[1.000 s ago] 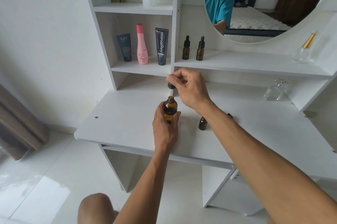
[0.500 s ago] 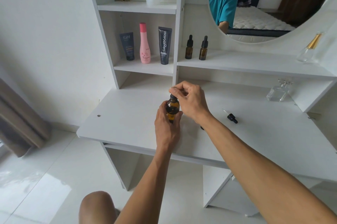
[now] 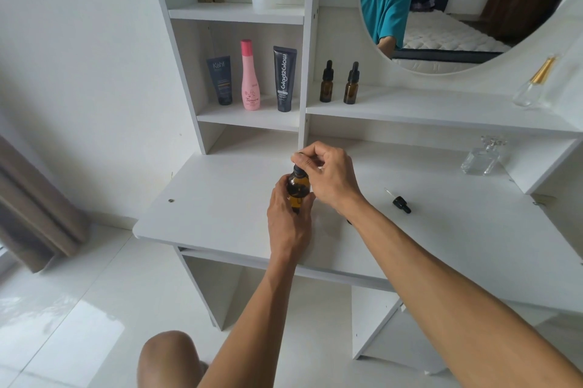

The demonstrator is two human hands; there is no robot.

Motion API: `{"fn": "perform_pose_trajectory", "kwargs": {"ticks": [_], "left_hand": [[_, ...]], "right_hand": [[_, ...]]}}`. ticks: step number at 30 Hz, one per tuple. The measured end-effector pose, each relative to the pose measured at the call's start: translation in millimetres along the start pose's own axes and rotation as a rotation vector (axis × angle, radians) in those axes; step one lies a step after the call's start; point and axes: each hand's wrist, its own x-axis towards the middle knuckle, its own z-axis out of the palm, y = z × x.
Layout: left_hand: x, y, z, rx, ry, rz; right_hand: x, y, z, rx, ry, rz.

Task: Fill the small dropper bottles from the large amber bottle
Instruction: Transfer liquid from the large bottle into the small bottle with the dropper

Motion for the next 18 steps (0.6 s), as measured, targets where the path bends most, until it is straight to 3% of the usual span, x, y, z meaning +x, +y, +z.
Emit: {"fn": "perform_pose_trajectory", "kwargs": {"ticks": [18], "left_hand": [[1.7, -3.6, 1.9, 0.014, 0.018, 0.017]], "right_hand": [[12.9, -45.8, -43.9, 0.368, 0.123, -0.028]]}}
